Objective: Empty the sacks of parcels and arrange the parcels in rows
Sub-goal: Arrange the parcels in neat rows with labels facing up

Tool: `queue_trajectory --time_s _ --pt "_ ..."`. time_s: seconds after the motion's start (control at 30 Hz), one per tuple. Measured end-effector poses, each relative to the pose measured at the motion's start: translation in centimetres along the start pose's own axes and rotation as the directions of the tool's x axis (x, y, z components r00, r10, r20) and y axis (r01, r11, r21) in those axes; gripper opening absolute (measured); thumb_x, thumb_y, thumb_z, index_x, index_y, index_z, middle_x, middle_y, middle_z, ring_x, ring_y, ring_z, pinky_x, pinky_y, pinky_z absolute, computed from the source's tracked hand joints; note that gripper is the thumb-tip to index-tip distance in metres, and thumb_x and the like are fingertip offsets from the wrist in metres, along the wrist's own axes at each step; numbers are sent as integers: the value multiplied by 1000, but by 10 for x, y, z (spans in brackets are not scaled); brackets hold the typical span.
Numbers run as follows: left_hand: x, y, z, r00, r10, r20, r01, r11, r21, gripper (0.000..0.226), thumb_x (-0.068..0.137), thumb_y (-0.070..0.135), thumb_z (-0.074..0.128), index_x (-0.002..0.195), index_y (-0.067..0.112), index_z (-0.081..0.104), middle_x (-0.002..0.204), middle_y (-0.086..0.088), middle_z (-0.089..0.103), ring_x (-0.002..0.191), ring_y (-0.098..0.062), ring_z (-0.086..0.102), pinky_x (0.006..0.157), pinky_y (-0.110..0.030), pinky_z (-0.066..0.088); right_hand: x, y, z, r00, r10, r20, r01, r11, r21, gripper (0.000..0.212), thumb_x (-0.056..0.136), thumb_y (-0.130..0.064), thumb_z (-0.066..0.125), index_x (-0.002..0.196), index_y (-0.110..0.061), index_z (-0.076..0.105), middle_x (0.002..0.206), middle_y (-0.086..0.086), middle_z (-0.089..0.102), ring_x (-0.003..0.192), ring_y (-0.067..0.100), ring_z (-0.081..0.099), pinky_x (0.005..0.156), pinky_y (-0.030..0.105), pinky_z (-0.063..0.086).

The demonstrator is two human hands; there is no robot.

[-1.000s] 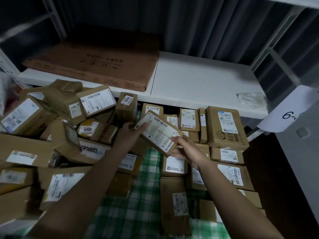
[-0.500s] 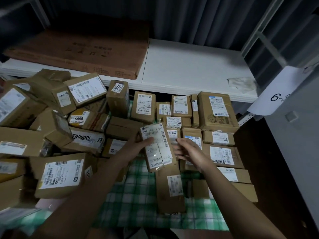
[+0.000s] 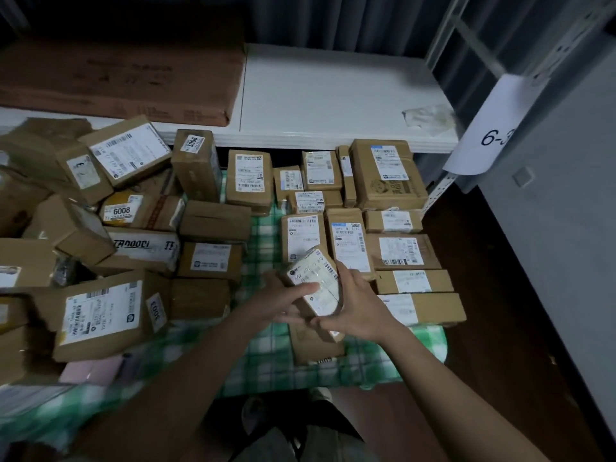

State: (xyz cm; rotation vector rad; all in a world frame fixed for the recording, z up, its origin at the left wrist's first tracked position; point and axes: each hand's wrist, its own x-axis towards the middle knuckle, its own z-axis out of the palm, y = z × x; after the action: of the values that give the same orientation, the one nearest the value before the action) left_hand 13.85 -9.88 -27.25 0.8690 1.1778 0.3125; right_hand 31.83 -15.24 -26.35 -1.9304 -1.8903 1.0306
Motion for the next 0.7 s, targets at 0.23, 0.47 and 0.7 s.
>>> queue_trajectory --time_s 0.23,0.47,0.7 --pt "-9 -2 25 999 -29 34 21 977 210 37 89 50 57 116 25 55 116 2 65 93 -9 64 66 -22 54 -33 48 -15 992 -35 120 58 981 -186 115 64 -46 79 153 -28 8 134 0 36 123 22 36 94 36 38" --pt "8 -22 85 998 -54 9 49 954 295 54 80 42 73 125 19 53 118 0 63 102 -18 63 83 -31 55 -53 106 -46 975 -148 165 189 944 -271 118 62 -50 74 155 -25 6 147 1 29 130 23 32 104 36 31" --pt "19 -40 141 977 -182 114 133 929 345 52 75 42 78 117 15 63 109 1 68 96 -15 65 87 -30 54 -71 165 -75 913 -318 257 400 823 -403 116 61 -54 74 155 -21 14 146 0 34 133 23 29 110 31 19"
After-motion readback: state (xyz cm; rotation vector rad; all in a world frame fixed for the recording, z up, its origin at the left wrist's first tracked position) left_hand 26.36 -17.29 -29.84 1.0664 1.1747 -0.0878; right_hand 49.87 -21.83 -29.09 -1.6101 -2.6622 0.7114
